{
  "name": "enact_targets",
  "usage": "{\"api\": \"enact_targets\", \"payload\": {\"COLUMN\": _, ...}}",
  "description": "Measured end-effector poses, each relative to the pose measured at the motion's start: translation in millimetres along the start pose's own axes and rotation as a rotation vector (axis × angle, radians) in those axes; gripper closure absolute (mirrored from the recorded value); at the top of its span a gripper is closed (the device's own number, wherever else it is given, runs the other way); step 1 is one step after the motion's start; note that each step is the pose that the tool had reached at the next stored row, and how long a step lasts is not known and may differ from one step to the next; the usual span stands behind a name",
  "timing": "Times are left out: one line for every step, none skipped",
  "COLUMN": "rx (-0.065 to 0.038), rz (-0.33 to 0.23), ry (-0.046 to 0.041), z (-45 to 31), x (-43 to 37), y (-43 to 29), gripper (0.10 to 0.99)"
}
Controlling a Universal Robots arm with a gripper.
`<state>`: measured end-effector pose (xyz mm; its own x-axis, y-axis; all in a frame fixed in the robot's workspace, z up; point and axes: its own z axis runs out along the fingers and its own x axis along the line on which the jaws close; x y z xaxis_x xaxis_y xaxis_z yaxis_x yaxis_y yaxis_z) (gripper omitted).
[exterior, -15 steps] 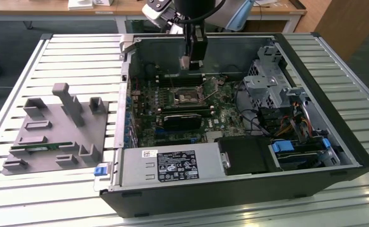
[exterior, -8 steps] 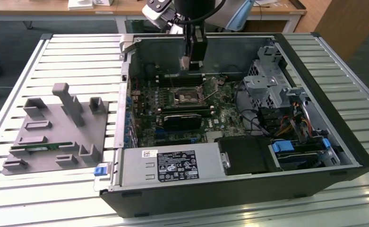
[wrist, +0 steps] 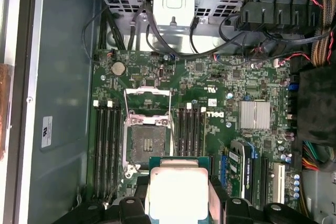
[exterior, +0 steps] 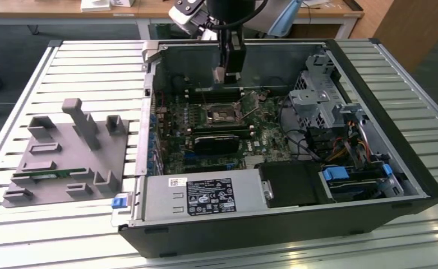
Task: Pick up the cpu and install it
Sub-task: 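Place the cpu into insertion slot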
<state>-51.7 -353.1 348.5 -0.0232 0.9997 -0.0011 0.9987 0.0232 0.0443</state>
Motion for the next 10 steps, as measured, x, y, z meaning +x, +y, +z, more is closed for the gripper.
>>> {"api": "enact_targets", "payload": {"rx": 0.000, "rz": 0.001, "ry": 0.0001, "z": 0.6, "x": 0.3, "y": 0.0, "gripper": 0.553}}
{"api": "enact_targets", "payload": {"rx": 0.000, "rz": 0.004, "ry": -0.0001, "z": 1.3, "x": 0.6, "y": 0.0, "gripper": 0.553}}
{"api": "enact_targets", "payload": {"rx": 0.000, "rz": 0.007, "ry": -0.0006, "z": 2.0, "x": 0.8, "y": -0.1, "gripper": 0.553}}
{"api": "enact_targets", "payload": {"rx": 0.000, "rz": 0.013, "ry": -0.0015, "z": 2.7, "x": 1.1, "y": -0.1, "gripper": 0.553}}
{"api": "enact_targets", "payload": {"rx": 0.000, "rz": 0.017, "ry": -0.0015, "z": 3.5, "x": 1.3, "y": 0.0, "gripper": 0.553}}
{"api": "enact_targets", "payload": {"rx": 0.000, "rz": 0.018, "ry": -0.0017, "z": 4.1, "x": 1.4, "y": 0.0, "gripper": 0.553}}
{"api": "enact_targets", "payload": {"rx": 0.000, "rz": 0.018, "ry": -0.0017, "z": 4.8, "x": 1.4, "y": -0.1, "gripper": 0.553}}
{"api": "enact_targets", "payload": {"rx": 0.000, "rz": 0.018, "ry": -0.0016, "z": 5.5, "x": 1.4, "y": -0.1, "gripper": 0.553}}
{"api": "enact_targets", "payload": {"rx": 0.000, "rz": 0.018, "ry": -0.0016, "z": 6.1, "x": 1.4, "y": -0.2, "gripper": 0.553}}
{"api": "enact_targets", "payload": {"rx": 0.000, "rz": 0.018, "ry": -0.0017, "z": 6.8, "x": 1.4, "y": -0.2, "gripper": 0.553}}
